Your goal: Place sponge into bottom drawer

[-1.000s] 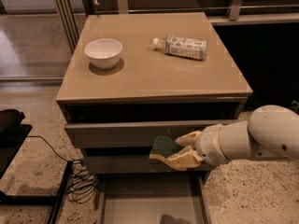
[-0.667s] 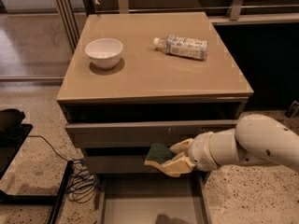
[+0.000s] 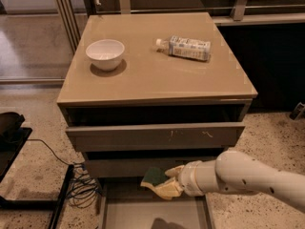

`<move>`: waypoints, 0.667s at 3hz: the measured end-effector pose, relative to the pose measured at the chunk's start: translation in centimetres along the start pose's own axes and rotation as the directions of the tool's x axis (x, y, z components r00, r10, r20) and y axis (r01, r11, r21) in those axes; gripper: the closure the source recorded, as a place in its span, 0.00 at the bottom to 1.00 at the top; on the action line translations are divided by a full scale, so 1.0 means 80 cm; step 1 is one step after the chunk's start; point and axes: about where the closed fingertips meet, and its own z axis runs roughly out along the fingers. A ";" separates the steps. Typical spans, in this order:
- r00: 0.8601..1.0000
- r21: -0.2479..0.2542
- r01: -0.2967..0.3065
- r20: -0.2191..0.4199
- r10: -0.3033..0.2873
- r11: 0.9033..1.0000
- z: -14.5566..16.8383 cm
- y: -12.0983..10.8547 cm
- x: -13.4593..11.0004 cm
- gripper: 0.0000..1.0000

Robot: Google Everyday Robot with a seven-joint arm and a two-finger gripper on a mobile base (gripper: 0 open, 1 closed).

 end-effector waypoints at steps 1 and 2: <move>0.999 0.070 -0.004 0.053 0.000 0.998 0.029 -0.014 0.053 1.00; 0.996 0.078 0.034 0.081 -0.040 0.996 0.080 -0.052 0.108 1.00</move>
Offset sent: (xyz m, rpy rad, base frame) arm -0.0090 -0.0350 -0.1414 0.0530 -0.0909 -0.0775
